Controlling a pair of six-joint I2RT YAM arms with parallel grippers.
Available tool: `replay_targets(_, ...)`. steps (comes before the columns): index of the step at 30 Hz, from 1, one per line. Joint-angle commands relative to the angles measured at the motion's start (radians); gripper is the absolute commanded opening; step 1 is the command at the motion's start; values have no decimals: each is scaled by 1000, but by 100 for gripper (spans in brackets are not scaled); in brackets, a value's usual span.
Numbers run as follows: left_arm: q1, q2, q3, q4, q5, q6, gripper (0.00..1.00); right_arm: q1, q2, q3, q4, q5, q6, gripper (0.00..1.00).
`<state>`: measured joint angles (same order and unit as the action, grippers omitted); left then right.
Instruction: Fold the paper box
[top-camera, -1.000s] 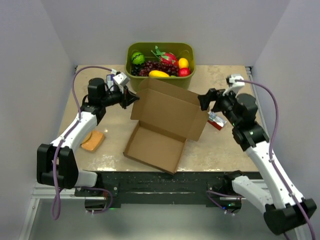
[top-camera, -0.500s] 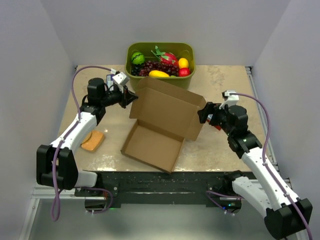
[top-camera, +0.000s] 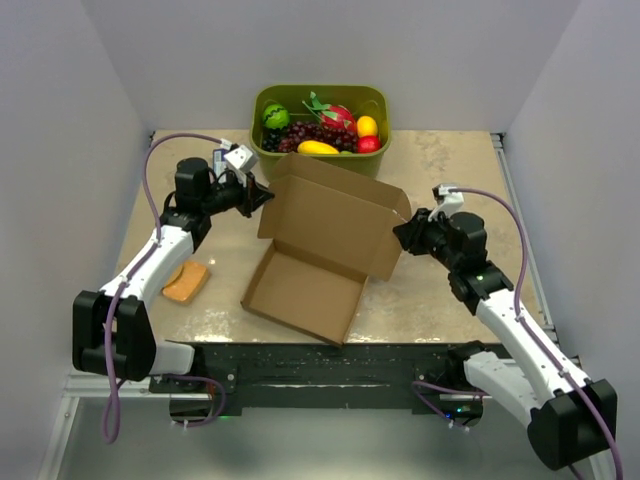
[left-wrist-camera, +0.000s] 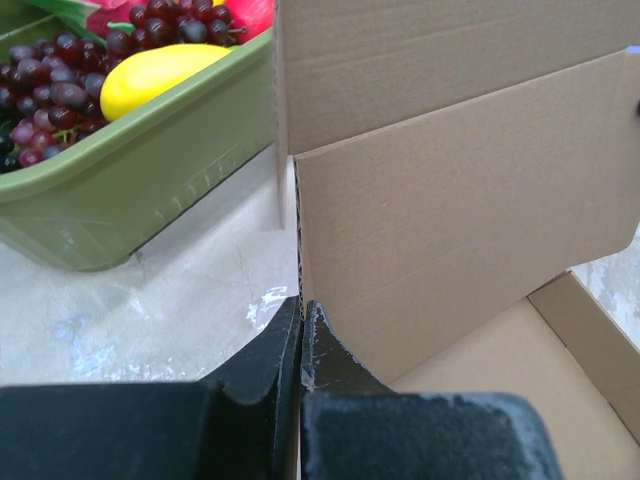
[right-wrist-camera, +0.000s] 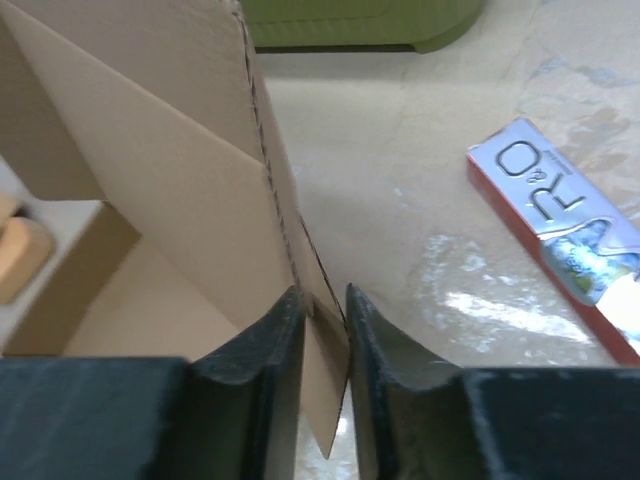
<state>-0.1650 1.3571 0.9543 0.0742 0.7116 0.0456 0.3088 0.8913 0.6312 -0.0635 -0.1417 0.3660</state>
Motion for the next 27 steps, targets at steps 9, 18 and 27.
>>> replay_targets(9, -63, -36, 1, 151, -242, -88, 0, 84, 161, 86, 315, -3, 11, 0)
replay_targets(18, -165, 16, -11, 317, -483, -141, 0, 191, 362, 275, 436, 270, -50, 0)
replay_targets(27, -206, 36, -130, 562, -603, -181, 0, 242, 475, 233, 770, 436, -78, 0)
